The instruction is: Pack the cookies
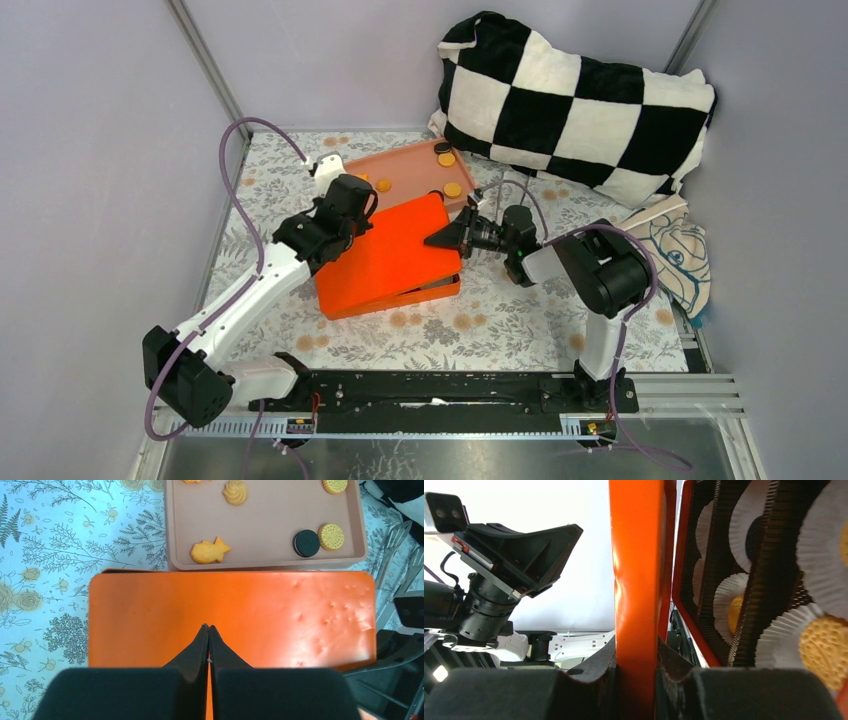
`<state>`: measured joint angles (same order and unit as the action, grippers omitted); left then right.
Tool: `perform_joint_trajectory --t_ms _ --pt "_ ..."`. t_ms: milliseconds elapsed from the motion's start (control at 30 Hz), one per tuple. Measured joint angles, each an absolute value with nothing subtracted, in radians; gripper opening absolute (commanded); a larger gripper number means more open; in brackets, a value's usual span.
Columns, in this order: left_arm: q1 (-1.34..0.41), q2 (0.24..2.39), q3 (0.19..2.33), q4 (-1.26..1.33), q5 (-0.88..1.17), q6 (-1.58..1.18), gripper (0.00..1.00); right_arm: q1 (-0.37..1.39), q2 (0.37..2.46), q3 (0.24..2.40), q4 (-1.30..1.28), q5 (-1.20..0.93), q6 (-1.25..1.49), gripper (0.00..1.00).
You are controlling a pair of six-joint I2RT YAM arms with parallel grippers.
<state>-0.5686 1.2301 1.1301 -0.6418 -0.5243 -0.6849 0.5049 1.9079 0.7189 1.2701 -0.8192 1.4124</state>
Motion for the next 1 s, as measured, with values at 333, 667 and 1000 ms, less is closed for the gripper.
perform_joint_trajectory --t_ms 333,667,1000 --pt "-0.569 1.228 1.085 -0.623 -0.519 -0.686 0.00 0.426 1.934 0.716 1.278 -0.833 1.383 0.00" --pt "-0.569 1.142 1.040 -0.627 -0.513 -0.686 0.00 0.427 1.977 0.717 1.435 -0.834 1.573 0.00" --pt "-0.569 1.151 1.040 -0.627 -0.510 -0.691 0.00 0.473 1.911 0.772 1.391 -0.881 1.516 0.00"
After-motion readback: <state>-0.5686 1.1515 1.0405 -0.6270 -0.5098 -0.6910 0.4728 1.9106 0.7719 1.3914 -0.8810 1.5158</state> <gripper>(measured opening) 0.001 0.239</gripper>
